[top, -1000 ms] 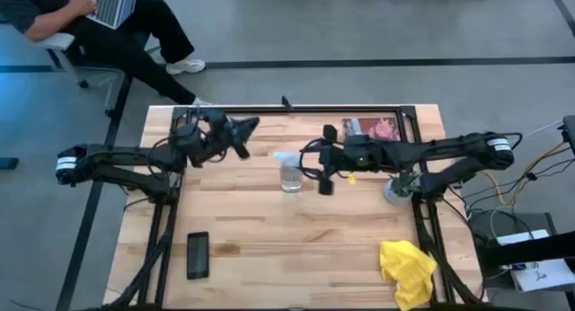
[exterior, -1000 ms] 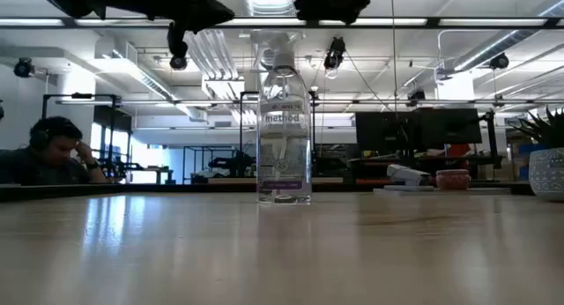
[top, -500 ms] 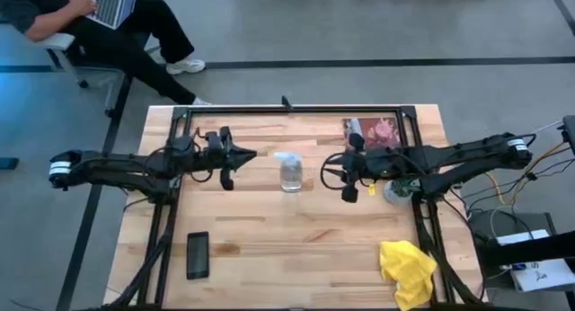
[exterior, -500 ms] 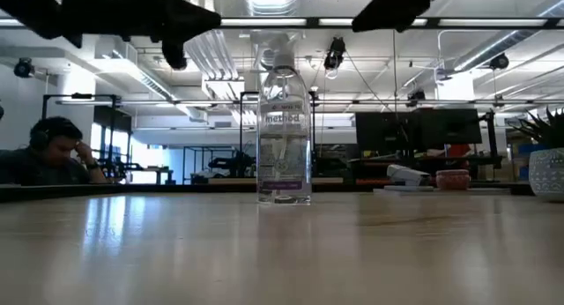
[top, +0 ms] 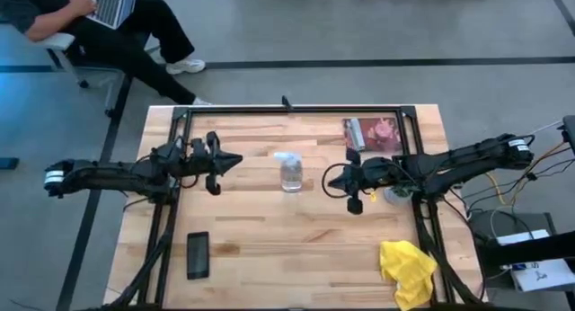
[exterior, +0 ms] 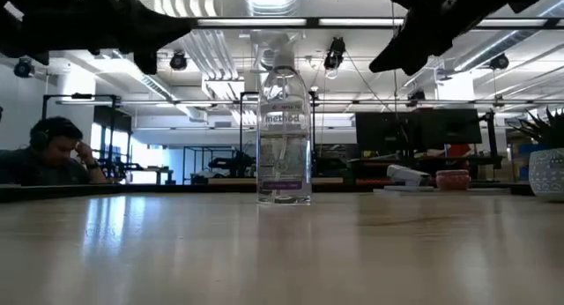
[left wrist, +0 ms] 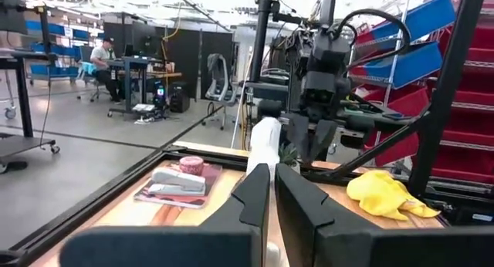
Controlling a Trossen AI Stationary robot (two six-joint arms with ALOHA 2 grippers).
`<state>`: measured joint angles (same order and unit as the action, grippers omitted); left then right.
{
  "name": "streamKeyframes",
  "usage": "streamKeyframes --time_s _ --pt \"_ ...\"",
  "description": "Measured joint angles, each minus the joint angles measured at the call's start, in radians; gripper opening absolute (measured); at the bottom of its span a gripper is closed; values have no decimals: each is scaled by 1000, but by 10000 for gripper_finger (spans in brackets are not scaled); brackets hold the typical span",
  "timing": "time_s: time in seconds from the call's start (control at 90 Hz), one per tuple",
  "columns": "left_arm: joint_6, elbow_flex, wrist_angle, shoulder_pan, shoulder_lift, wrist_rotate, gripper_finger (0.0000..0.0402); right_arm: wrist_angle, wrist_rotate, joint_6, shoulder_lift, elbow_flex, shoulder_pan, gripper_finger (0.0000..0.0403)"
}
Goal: Apply microfiber cloth
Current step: Return to Home Position
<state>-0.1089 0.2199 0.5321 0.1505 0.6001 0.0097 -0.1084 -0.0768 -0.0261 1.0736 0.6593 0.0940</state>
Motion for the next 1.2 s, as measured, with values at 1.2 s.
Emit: streamKeyframes --time_s 1.2 --pt "-23 -204 -16 0 -337 2 6 450 108 -29 -641 -469 -2 2"
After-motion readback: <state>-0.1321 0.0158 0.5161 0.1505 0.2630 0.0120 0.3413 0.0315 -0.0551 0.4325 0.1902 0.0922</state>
